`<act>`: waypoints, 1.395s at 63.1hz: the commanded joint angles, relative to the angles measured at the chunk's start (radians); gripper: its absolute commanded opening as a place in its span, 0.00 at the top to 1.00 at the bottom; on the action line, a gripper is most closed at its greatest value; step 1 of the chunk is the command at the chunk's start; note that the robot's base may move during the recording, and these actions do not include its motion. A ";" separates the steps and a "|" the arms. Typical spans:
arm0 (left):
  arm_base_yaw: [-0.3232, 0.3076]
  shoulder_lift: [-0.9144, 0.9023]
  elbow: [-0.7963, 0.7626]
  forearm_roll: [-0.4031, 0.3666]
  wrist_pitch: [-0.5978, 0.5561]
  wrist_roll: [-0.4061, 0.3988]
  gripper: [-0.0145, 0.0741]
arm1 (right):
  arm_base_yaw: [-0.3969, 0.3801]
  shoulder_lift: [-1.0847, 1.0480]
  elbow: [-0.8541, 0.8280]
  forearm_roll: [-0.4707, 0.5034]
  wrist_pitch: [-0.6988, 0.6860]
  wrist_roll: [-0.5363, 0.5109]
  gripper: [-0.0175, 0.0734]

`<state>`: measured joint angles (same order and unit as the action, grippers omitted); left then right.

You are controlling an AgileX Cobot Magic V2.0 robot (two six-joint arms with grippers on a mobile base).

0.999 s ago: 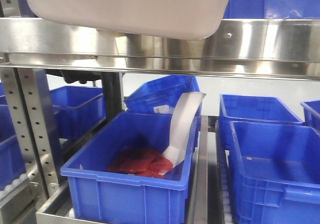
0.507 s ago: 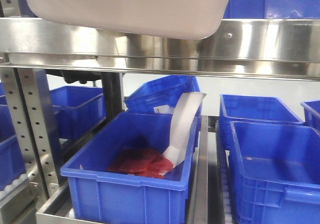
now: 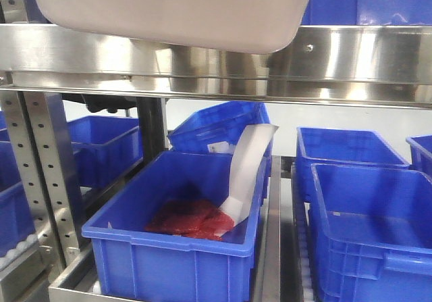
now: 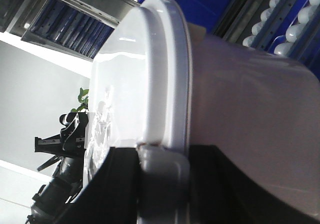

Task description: Grab white bin and place on right shelf

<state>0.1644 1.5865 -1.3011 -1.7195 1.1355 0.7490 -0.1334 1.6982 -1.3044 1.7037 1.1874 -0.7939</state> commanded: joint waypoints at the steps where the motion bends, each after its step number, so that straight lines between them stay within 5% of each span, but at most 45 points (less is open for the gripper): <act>1: -0.021 -0.047 -0.029 -0.053 0.171 0.013 0.95 | 0.012 -0.041 -0.029 0.030 0.037 -0.015 0.62; 24: -0.021 -0.047 -0.044 -0.061 0.170 0.021 0.95 | 0.012 -0.041 -0.029 0.080 0.047 -0.015 0.62; 45: -0.021 -0.047 -0.236 -0.054 0.124 0.023 0.95 | 0.012 -0.042 -0.153 0.143 0.081 -0.015 0.62; 66: -0.021 -0.018 -0.311 -0.043 -0.127 0.023 0.95 | 0.014 -0.035 -0.323 0.131 -0.102 -0.015 0.62; 88: -0.023 0.149 -0.314 -0.065 -0.048 0.078 0.95 | 0.101 0.033 -0.328 0.129 -0.199 -0.015 0.62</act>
<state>0.1474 1.7621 -1.5791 -1.7035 1.0620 0.7630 -0.0691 1.7593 -1.5890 1.7217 0.9724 -0.7981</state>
